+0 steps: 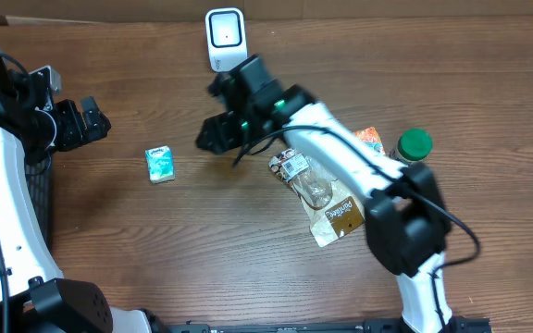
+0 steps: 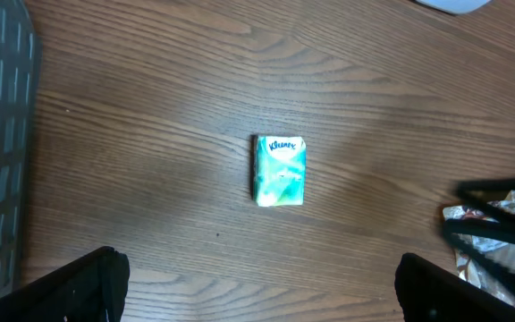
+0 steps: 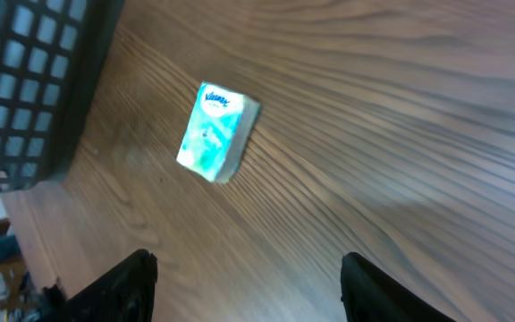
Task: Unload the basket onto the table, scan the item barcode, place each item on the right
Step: 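Move the right gripper left over the Kleenex tissue pack and lower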
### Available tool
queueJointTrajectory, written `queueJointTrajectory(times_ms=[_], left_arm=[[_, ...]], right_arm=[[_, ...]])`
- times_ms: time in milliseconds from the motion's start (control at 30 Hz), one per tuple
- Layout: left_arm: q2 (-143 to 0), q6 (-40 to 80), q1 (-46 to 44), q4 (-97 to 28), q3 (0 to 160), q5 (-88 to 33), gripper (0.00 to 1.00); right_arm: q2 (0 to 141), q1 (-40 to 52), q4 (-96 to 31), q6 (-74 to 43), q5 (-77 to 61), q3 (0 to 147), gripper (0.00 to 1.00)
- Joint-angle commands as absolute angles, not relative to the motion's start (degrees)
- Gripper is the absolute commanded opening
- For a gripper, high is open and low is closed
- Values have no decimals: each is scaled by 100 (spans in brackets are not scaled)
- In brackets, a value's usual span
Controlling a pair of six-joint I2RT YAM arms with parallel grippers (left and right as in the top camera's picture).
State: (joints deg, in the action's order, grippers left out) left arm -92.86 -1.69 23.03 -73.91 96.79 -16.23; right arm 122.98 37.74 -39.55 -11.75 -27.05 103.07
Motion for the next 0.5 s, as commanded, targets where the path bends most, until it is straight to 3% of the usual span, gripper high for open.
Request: queueJointTrajectory(times_ms=[0, 467], left_arm=[[-9258, -239, 2311, -7387, 9699, -1627, 100], [-9258, -239, 2314, -7387, 9699, -1625, 100]], right_arm=[[12578, 4056, -3363, -1378, -2814, 10394, 64], [13406, 4694, -1640, -1826, -1691, 10394, 63]])
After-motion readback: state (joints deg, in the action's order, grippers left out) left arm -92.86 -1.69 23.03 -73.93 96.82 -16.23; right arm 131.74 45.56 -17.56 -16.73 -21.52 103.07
